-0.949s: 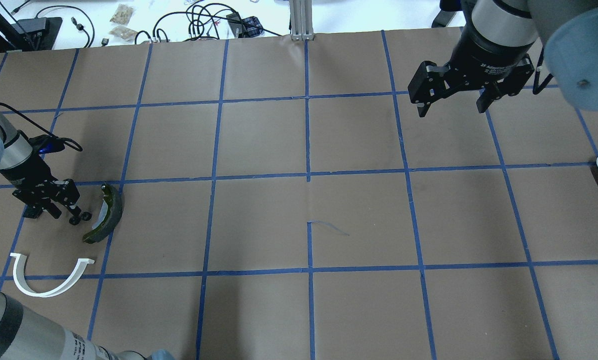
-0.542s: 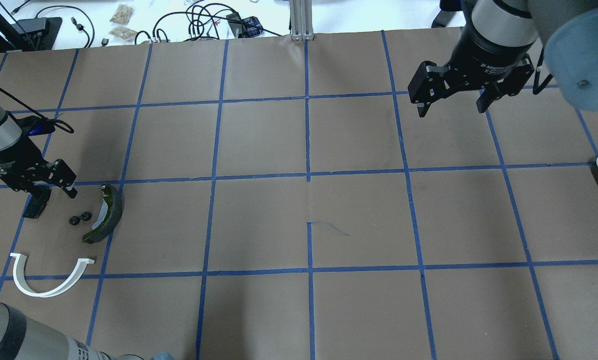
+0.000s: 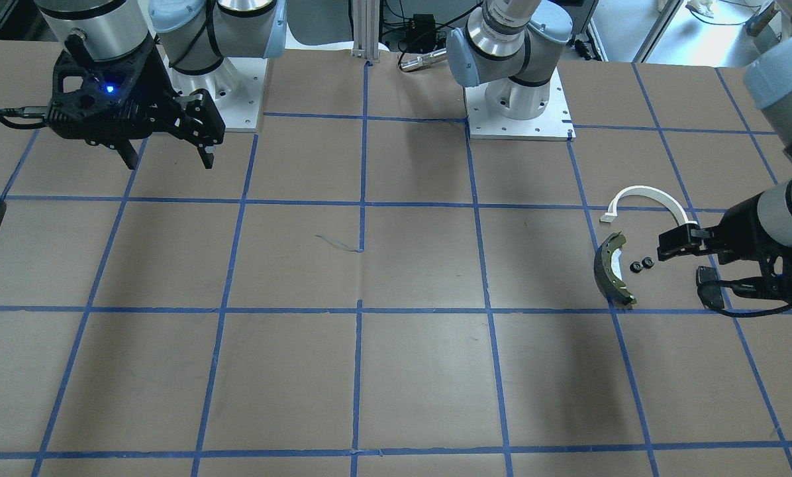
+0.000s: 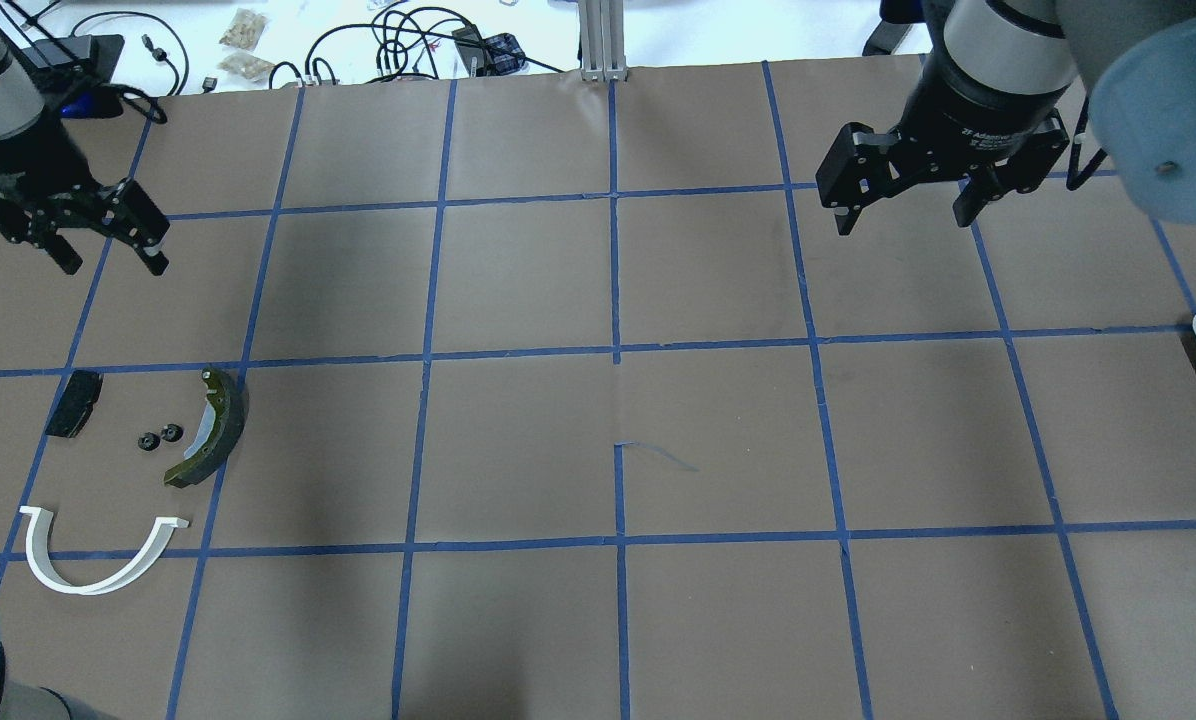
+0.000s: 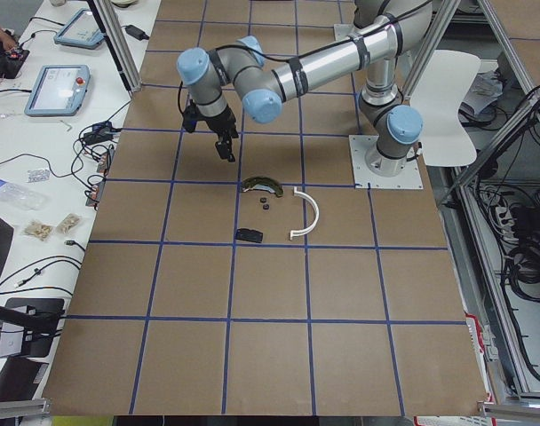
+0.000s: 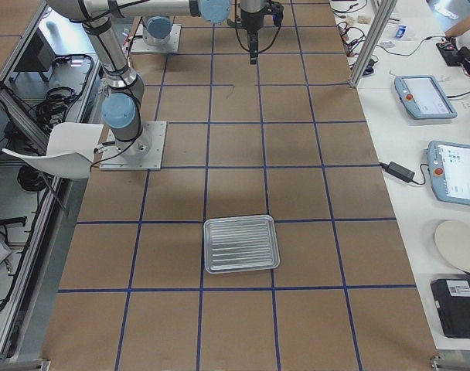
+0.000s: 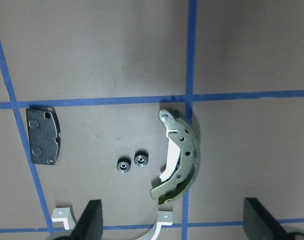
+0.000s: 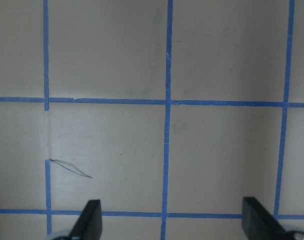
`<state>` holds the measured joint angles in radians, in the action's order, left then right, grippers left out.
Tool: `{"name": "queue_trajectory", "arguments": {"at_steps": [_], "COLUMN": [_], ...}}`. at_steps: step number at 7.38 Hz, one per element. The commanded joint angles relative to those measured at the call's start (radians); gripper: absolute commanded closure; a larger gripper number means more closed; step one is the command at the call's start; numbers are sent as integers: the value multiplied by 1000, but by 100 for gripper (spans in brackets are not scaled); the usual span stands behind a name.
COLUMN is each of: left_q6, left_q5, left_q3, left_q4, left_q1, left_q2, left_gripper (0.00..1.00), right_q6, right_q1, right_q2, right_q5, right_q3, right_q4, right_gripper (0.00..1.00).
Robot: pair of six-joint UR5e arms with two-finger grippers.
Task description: Place bearing gear from tray to pile
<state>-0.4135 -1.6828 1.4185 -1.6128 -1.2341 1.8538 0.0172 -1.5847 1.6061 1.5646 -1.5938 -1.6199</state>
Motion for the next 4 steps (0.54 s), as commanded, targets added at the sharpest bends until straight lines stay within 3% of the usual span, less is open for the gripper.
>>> {"name": "queue_trajectory", "arguments": {"at_steps": [1, 2, 4], "left_q6": [120, 209, 248], "left_q5": [2, 8, 139], "left_q3": [-30, -27, -15], "left_q4": [-25, -24, -27], "left_q1": [-164, -236, -338], "left_q2": [-79, -108, -137], "left_gripper": [0, 0, 0], "right_q6": [0, 1, 1], "right_q1": [0, 0, 0], "right_q2": [1, 1, 1], "right_q5": [0, 0, 2], "right_q3": [0, 0, 0], "right_q4": [-2, -2, -2], "right_gripper": [0, 0, 0]}}
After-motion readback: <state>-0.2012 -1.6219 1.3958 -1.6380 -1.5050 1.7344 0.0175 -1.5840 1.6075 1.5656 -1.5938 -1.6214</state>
